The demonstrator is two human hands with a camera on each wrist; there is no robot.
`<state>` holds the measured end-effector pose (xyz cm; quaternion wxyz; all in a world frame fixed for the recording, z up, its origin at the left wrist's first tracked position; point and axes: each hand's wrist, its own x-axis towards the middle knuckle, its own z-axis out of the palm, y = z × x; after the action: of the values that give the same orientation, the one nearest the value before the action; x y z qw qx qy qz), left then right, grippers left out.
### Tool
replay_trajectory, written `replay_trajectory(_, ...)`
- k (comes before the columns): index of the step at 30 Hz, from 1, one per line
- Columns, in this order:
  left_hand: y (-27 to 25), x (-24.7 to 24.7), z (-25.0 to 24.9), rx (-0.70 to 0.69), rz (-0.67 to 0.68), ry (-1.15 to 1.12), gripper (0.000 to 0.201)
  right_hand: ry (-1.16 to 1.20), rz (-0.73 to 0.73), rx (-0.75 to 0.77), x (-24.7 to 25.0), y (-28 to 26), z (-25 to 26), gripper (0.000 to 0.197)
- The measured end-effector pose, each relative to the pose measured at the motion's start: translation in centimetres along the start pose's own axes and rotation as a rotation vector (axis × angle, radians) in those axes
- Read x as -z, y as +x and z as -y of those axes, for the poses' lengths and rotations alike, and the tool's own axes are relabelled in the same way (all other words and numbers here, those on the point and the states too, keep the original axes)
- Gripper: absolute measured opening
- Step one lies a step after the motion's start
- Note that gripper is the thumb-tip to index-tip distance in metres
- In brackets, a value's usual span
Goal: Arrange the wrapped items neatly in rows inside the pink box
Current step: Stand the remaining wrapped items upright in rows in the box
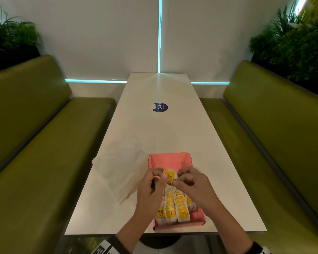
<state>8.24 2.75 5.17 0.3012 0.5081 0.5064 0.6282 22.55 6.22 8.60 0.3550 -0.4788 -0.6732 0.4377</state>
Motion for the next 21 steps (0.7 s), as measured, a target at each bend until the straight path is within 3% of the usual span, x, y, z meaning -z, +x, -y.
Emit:
replay_trajectory(3,0.2,-0.1,-0.4,0.046,-0.006,-0.010,0.031,0.032,0.032,-0.023,-0.1,0.0,-0.4,0.013)
replay_trajectory(7,0.4,-0.2,-0.6,0.012,-0.047,0.037,0.022,0.052,0.115,-0.058,0.2,-0.1,-0.5,0.019)
replay_trajectory(10,0.5,-0.2,-0.7,0.012,-0.058,0.038,0.014,0.082,0.120,-0.102,0.5,-0.2,-0.2,0.013)
replay_trajectory(14,0.6,-0.1,-0.4,-0.023,-0.043,0.077,0.016,0.185,0.121,-0.113,1.2,-0.1,0.5,0.021)
replay_trajectory(19,0.7,-0.3,-0.7,-0.042,0.014,0.068,0.014,0.250,0.156,-0.166,1.7,0.7,1.1,0.012)
replay_trajectory(21,0.7,-0.3,-0.5,-0.039,0.056,0.044,0.024,0.243,0.155,-0.133,1.6,0.7,1.1,0.011)
